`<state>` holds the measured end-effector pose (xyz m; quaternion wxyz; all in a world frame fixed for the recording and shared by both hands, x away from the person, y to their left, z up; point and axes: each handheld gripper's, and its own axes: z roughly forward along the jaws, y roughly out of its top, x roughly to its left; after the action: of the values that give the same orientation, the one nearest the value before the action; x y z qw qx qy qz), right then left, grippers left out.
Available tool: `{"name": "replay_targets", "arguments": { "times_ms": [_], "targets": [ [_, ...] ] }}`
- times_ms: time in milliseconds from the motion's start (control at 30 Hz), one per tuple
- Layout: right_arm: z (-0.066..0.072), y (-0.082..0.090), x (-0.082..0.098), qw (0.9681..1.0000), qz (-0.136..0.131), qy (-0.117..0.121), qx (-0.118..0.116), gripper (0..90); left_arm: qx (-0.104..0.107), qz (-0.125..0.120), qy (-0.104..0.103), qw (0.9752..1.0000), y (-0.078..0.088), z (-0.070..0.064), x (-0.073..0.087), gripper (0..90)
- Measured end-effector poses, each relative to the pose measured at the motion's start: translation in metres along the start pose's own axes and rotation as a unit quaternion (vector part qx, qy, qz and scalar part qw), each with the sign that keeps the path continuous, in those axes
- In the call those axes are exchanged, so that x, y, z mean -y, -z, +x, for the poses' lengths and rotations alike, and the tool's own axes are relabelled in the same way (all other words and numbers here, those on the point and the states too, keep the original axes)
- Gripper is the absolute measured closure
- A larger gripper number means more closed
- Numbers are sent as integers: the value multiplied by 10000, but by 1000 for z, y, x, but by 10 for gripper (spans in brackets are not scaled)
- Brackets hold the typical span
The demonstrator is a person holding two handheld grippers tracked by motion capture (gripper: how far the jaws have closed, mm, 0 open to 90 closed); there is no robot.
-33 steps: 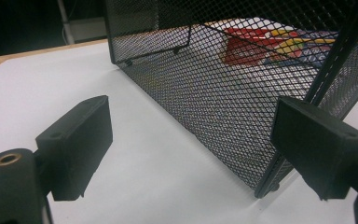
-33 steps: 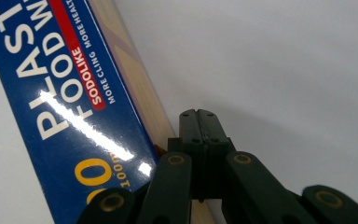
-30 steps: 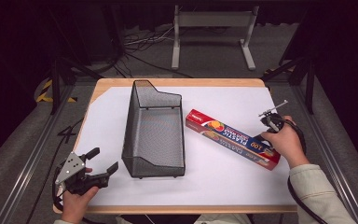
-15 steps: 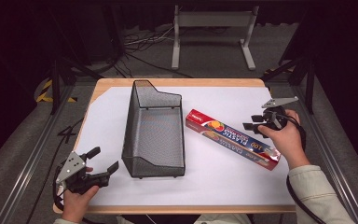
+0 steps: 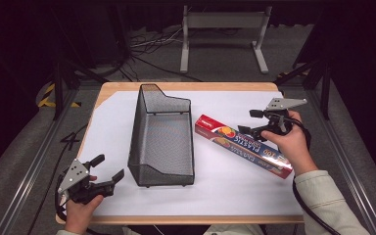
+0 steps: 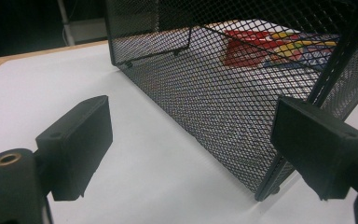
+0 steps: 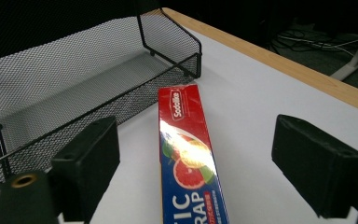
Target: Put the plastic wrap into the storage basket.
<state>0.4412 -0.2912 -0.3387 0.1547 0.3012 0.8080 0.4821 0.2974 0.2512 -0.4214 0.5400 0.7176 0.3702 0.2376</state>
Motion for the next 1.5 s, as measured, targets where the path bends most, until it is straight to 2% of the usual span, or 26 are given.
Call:
{"name": "replay_targets", "arguments": {
  "times_ms": [200, 300, 333, 400, 467, 633, 733, 867, 1000, 1067, 1267, 1333, 1433, 1500],
  "targets": [
    [2, -19, -4, 9998, 181, 66, -53, 89, -16, 5, 2, 10000, 2, 1, 0, 135],
    [2, -33, -2, 9990, 443, 51, 51, 82, -23, 11, -3, 10000, 2, 1, 1, 136],
    [2, -33, -2, 9990, 443, 51, 51, 82, -24, 10, -4, 10000, 1, 1, 1, 136],
    [2, -44, 0, 9974, 702, 19, 189, 81, -19, 7, -5, 10000, 1, 1, 1, 136],
    [3, -51, 2, 9958, 900, 56, 171, 80, -29, -4, -11, 10000, 1, 1, 1, 136],
    [3, -66, 11, 9894, 1435, 92, 224, 98, -27, 2, -7, 10000, 2, 1, 1, 136],
    [4, -71, 17, 9839, 1764, 157, 244, 97, -30, 4, -10, 10000, 2, 1, 1, 136],
    [4, -74, 22, 9799, 1969, 171, 283, 91, -27, -6, -10, 10000, 2, 1, 1, 135],
    [4, -75, 26, 9762, 2137, 152, 342, 128, -26, -3, -21, 10000, 1, 1, 1, 135],
    [4, -77, 28, 9756, 2172, 153, 283, 151, -39, 13, -19, 10000, 1, 1, 1, 135],
    [6, -80, 32, 9691, 2448, 204, 209, 218, -37, 5, -8, 10000, 1, 1, 1, 134],
    [6, -81, 33, 9662, 2555, 245, 224, 224, -35, -1, -8, 10000, 1, 1, 1, 134],
    [5, -82, 36, 9602, 2771, 302, 187, 287, -38, -4, -4, 10000, 2, 2, 1, 134],
    [6, -82, 36, 9584, 2821, 368, 245, 308, -38, -4, -2, 10000, 2, 2, 1, 134]
  ]
}}
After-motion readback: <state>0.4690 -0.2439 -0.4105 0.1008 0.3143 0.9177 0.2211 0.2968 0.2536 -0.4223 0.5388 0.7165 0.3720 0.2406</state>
